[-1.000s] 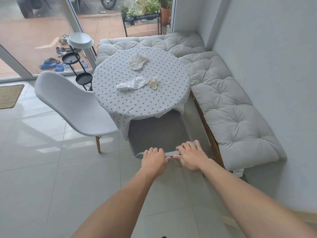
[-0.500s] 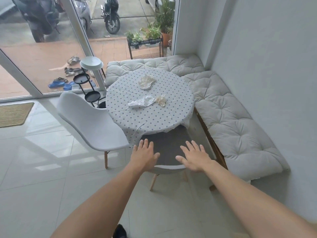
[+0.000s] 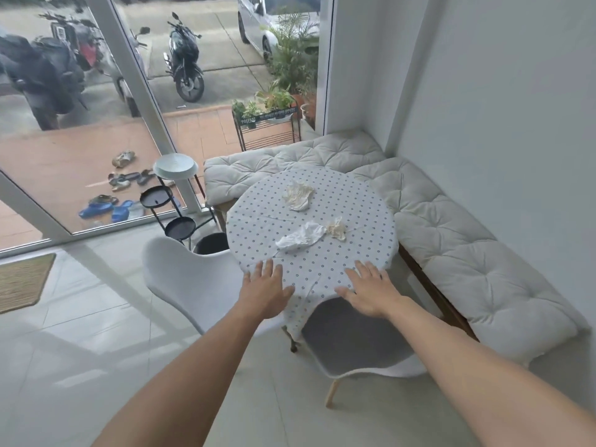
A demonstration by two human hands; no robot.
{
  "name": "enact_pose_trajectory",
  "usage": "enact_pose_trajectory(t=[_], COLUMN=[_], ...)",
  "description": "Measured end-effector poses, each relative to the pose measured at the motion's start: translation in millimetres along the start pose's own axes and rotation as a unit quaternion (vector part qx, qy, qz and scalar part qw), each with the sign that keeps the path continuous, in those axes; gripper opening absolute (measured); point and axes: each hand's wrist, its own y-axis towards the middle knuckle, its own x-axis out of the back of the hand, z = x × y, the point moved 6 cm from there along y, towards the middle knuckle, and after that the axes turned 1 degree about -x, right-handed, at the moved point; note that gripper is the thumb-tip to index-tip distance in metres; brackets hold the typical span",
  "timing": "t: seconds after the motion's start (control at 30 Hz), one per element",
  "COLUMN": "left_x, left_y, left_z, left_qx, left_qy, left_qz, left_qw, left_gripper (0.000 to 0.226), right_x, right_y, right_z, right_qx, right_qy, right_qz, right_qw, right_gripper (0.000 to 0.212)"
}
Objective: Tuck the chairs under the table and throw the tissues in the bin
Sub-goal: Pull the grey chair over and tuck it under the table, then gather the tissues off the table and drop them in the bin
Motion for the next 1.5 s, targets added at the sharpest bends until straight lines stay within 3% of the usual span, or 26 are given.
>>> enact_pose_trajectory(t=[0.27, 0.53, 0.8, 1.0, 1.13, 1.33, 1.5], left_x=[18.0, 11.3, -21.4, -35.7, -49.7, -53.3, -54.3], left_y=[83.6, 222.3, 335.0, 375.8, 388.5, 388.9, 376.0], left_z=[56.7, 55.9, 8.8, -18.9, -11.2, 14.1, 34.2], left_qx=[-0.021, -0.112, -0.241, -0.323, -0.359, -0.397, -0.421], left_qy=[0.009, 0.051, 0.146, 0.203, 0.202, 0.114, 0.080], left_qz=[0.015, 0.057, 0.128, 0.143, 0.157, 0.160, 0.200], left_qw=[1.000, 0.991, 0.951, 0.913, 0.898, 0.896, 0.881], left_gripper=[0.075, 0.081, 0.100, 0.124, 0.111, 0.080, 0.084], right_x=[20.3, 18.1, 10.1, 5.3, -3.0, -17.9, -26.2], right_y=[93.2, 209.0, 281.1, 314.6, 334.5, 352.9, 347.2], right_z=[26.8, -14.3, -53.1, -60.3, -62.7, -65.3, -57.3], right_qx=[-0.031, -0.073, -0.098, -0.097, -0.088, -0.095, -0.104], right_qy=[0.027, 0.044, 0.070, 0.086, 0.111, 0.116, 0.138], right_qz=[-0.015, -0.009, 0.002, 0.004, 0.009, 0.019, -0.038], right_qw=[0.999, 0.996, 0.993, 0.992, 0.990, 0.989, 0.984], right_gripper=[0.077, 0.075, 0.066, 0.078, 0.082, 0.086, 0.060])
